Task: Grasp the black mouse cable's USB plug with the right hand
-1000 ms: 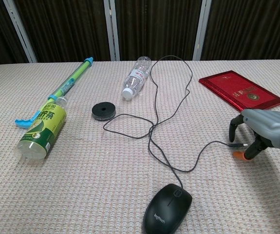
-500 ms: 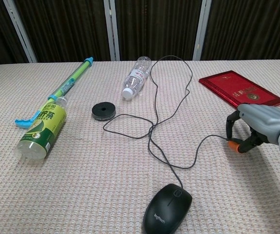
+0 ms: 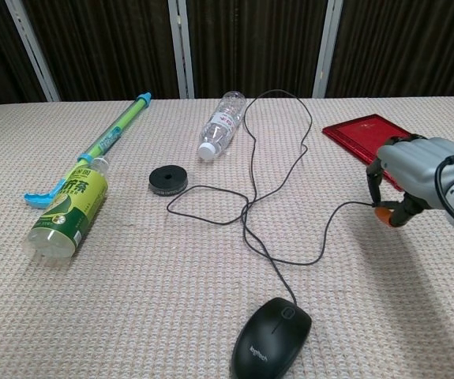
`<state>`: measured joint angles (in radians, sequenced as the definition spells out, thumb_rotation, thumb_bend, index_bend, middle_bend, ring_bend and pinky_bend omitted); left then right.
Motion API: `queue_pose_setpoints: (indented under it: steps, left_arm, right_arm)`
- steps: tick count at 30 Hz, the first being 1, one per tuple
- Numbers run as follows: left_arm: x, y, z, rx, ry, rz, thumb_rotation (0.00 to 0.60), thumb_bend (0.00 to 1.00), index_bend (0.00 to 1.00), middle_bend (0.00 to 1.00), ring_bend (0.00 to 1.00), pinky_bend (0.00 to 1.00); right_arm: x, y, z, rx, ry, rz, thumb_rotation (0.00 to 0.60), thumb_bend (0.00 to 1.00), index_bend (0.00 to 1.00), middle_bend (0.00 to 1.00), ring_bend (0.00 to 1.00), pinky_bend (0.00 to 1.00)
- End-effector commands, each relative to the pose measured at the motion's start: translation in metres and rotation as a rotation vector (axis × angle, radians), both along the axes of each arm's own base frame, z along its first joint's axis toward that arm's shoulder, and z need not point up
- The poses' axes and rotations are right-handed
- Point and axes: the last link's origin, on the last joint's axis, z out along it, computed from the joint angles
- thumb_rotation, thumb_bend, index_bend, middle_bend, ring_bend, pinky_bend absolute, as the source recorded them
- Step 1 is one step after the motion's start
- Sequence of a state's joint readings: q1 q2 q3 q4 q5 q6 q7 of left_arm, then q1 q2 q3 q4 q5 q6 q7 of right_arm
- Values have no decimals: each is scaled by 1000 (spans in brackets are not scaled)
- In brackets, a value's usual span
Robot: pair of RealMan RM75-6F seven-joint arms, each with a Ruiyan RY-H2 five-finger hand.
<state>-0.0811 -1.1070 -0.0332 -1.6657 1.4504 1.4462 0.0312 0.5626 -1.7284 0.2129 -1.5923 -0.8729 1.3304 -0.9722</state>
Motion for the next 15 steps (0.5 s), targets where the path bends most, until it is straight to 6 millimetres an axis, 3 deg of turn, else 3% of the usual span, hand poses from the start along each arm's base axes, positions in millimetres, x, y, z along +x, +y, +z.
queue_pose_setpoints:
  steps: [1,10,15]
  left_arm:
    - [0,0,0,1,-2,1,600,58,11,0,0,0]
    - [0,0,-1,-9,-14,11,600,58,11,0,0,0]
    - [0,0,-1,-8,-12,12,600,58,12,0,0,0]
  right_arm:
    - [12,0,5,-17,-41,-14,600,439,605,314,38,0]
    - [15,6,15,-68,66,0,600,443,593,315,29,0]
    - [24,11,16,-46,-46,-48,600,440,593,314,27,0]
